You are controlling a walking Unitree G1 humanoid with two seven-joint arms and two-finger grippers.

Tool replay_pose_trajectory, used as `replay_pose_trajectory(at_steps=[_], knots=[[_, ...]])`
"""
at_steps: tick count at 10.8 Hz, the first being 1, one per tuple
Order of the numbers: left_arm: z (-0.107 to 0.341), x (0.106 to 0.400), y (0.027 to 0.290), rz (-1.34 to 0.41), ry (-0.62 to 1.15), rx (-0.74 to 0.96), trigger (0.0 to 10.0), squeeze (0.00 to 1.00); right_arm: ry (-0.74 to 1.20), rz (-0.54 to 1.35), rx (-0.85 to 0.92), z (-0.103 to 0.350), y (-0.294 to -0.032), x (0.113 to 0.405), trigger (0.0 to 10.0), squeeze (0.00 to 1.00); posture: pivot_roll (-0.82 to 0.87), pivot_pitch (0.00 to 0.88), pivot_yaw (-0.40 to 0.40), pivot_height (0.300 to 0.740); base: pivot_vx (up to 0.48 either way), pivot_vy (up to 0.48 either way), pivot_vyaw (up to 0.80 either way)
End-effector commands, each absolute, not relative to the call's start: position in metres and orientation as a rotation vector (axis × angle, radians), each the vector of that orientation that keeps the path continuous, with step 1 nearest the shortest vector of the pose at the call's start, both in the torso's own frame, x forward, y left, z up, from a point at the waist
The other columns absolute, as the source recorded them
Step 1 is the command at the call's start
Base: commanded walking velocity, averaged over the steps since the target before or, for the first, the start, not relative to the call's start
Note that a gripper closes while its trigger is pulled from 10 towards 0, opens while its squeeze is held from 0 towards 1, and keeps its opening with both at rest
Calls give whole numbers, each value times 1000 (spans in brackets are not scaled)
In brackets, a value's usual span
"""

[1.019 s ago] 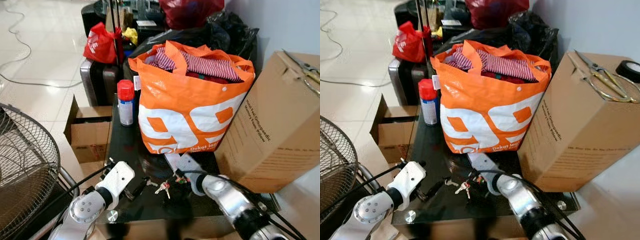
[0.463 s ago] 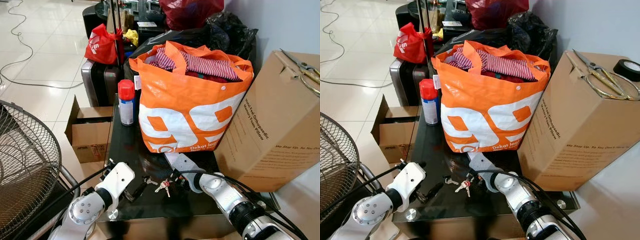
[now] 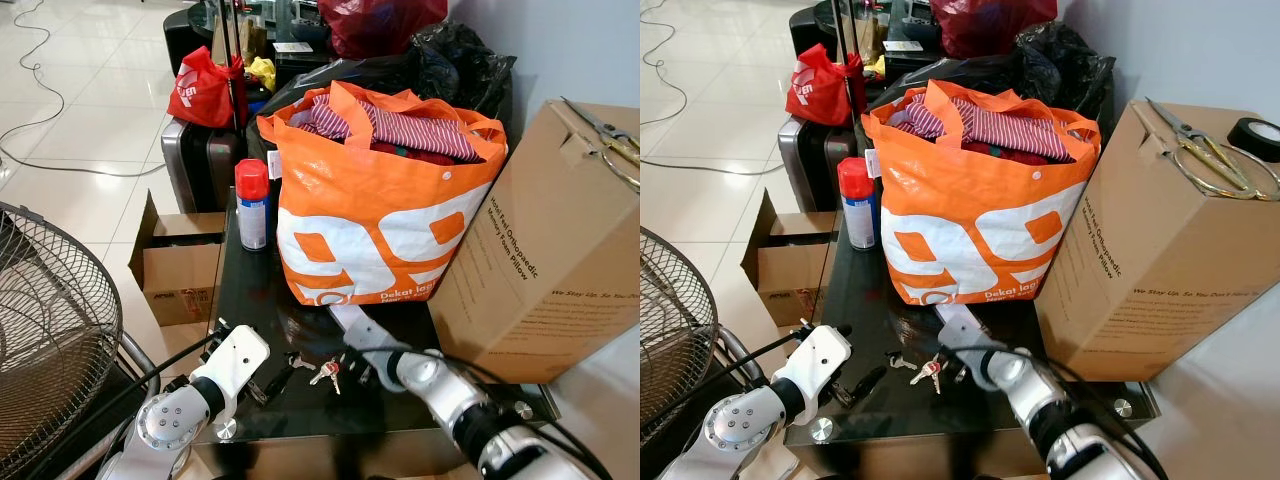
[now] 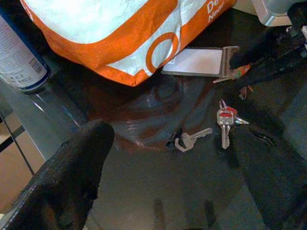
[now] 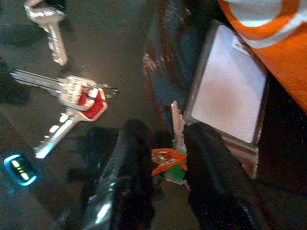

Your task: Hang keys on a hook

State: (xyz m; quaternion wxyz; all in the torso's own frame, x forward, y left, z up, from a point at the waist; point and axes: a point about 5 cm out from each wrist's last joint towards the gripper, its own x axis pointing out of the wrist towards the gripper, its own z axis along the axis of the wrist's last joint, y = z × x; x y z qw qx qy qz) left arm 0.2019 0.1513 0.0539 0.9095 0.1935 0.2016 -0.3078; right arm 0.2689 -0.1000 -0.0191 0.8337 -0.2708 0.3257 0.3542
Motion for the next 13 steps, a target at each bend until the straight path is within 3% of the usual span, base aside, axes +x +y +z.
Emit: replay_pose_trajectory(at_steps=[1,3,5,6,7,10,13], knots=[[58,202,148,-649,405,401,10000,341,708,723,-590,-19,-108,271,667,0,55,2,-91,740,0,0,0],[57,202,149,-651,409,401,10000,345,717,721,-589,-20,-110,271,0,0,54,4,-92,740,0,0,0],[57,203,149,-650,408,401,10000,349,670,722,-516,-14,-107,276,0,0,55,5,-95,740,0,0,0],[57,203,149,-647,407,401,10000,345,643,724,-410,-6,-110,280,10000,314,53,7,-99,740,0,0,0],[57,203,149,-644,407,400,10000,349,651,713,-311,-1,-117,281,10000,1000,49,8,-100,740,0,0,0],[56,203,147,-648,407,398,10000,349,714,690,-248,-6,-130,272,10000,1000,42,11,-94,740,0,0,0],[55,203,148,-650,408,403,10000,345,748,704,-206,-7,-124,265,10000,1000,45,12,-90,740,0,0,0]])
